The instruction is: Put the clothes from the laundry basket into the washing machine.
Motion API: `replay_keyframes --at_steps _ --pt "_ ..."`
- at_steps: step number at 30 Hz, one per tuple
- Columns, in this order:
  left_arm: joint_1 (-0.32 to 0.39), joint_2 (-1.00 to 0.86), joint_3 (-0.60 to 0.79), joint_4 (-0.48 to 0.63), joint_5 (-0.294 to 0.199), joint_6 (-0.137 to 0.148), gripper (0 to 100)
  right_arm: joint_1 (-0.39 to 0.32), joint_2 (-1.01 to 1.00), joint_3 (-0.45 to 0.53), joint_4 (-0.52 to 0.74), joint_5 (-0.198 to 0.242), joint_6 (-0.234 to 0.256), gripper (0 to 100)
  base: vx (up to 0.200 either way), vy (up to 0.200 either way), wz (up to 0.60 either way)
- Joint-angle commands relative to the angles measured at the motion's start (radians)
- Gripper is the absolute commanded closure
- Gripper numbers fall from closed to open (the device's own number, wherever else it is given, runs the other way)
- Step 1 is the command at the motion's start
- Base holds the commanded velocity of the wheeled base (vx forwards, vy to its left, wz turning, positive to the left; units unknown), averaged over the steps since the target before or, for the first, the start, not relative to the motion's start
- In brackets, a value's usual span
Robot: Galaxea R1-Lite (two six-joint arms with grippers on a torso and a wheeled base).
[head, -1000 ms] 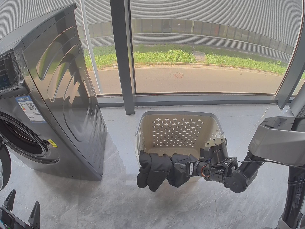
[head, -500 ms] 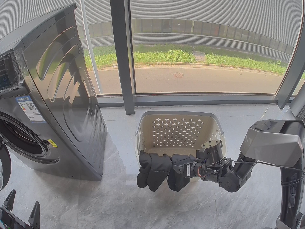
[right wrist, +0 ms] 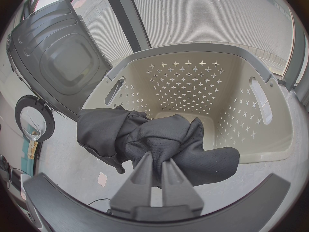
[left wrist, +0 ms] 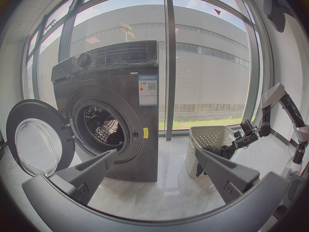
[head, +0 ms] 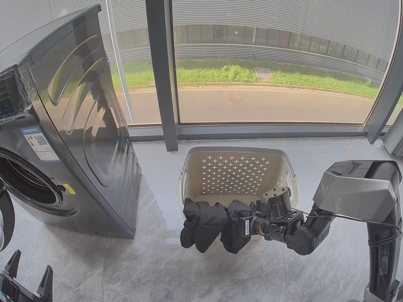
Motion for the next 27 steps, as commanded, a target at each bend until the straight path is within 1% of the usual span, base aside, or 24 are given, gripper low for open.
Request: replay_keyframes --at_steps 1,7,8,9,11,12,14,16,17,18,19,20,23,25,27 --pt "0.000 -0.016 0.016 0.000 0.000 -0.001 0 0.001 -0.009 -0.003 -0.002 0.000 -0.001 100 0.000 0.000 0.00" --pt "0.000 -0.016 0.016 0.000 -0.001 -0.001 0 -0.007 -0.067 0.006 -0.005 0.003 0.007 100 0.000 0.000 0.00" --pt "0.000 -0.016 0.016 0.000 -0.001 -0.001 0 -0.005 -0.152 0.029 -0.006 0.006 0.015 100 0.000 0.000 0.00" --pt "0.000 -0.016 0.016 0.000 -0.001 -0.001 0 -0.005 -0.152 0.029 -0.006 0.006 0.015 100 0.000 0.000 0.00" --pt "0.000 -0.016 0.016 0.000 -0.001 -0.001 0 0.002 -0.261 0.062 -0.006 0.008 0.039 100 0.000 0.000 0.00" --pt "0.000 -0.016 0.016 0.000 -0.001 -0.003 0 0.004 -0.279 0.070 -0.006 0.009 0.044 100 0.000 0.000 0.00" --pt "0.000 -0.016 0.016 0.000 -0.001 -0.001 0 0.018 -0.382 0.113 -0.012 0.009 0.073 100 0.000 0.000 0.00" --pt "0.000 -0.016 0.016 0.000 -0.001 -0.003 0 0.033 -0.435 0.141 -0.029 0.011 0.082 100 0.000 0.000 0.00" --pt "0.000 -0.016 0.016 0.000 -0.001 -0.003 0 0.054 -0.495 0.190 -0.060 0.012 0.087 100 0.000 0.000 0.00" --pt "0.000 -0.016 0.016 0.000 -0.001 -0.003 0 0.068 -0.534 0.227 -0.088 0.017 0.085 100 0.000 0.000 0.00" --pt "0.000 -0.016 0.016 0.000 -0.001 -0.003 0 0.070 -0.538 0.233 -0.092 0.017 0.085 100 0.000 0.000 0.00" --pt "0.000 -0.016 0.016 0.000 -0.001 -0.004 0 0.090 -0.600 0.288 -0.153 0.029 0.079 100 0.000 0.000 0.00" --pt "0.000 -0.016 0.016 0.000 -0.001 -0.007 0 0.102 -0.686 0.336 -0.226 0.043 0.070 100 0.000 0.000 0.00" --pt "0.000 -0.016 0.016 0.000 -0.003 -0.007 0 0.102 -0.741 0.354 -0.239 0.046 0.045 100 0.000 0.000 0.00" --pt "0.000 -0.016 0.016 0.000 -0.003 -0.006 0 0.100 -0.798 0.354 -0.229 0.052 0.007 100 0.000 0.000 0.00"
